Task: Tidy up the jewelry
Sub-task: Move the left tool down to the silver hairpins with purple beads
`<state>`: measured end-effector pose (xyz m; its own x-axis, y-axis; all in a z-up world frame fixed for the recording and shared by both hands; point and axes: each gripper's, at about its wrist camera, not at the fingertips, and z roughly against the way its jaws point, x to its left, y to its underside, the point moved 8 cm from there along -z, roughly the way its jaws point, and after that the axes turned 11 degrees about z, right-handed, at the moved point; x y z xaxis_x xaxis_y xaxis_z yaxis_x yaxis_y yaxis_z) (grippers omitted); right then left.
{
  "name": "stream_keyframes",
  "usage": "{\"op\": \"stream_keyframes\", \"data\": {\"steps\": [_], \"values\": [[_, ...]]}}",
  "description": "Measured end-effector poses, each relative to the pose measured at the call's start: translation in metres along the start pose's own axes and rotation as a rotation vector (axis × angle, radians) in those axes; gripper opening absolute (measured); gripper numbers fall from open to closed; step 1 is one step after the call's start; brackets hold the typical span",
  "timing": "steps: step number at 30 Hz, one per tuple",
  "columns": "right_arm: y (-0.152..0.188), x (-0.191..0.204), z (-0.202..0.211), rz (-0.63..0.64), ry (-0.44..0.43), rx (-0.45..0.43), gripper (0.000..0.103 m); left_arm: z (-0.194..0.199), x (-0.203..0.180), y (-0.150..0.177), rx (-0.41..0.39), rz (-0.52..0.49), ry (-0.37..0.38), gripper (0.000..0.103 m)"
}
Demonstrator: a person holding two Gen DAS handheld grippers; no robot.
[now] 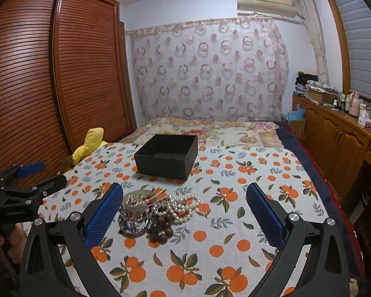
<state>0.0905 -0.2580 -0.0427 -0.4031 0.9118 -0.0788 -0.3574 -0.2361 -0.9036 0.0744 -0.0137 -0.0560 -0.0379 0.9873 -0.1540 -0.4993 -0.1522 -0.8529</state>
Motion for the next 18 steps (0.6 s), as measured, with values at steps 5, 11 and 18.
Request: {"op": "stream_keyframes", "data": {"steps": [5, 11, 18], "values": [[0.017, -0.001, -0.012, 0.02, -0.021, 0.041, 0.094, -0.017, -0.005, 0.014, 0.065, -0.021, 0.035, 0.096], [0.035, -0.005, -0.023, 0.03, -0.031, 0.082, 0.09, -0.035, -0.013, 0.031, 0.144, -0.025, 0.099, 0.096], [0.052, 0.0, -0.04, 0.056, -0.065, 0.137, 0.083, -0.063, -0.023, 0.051, 0.244, -0.025, 0.148, 0.08]]}}
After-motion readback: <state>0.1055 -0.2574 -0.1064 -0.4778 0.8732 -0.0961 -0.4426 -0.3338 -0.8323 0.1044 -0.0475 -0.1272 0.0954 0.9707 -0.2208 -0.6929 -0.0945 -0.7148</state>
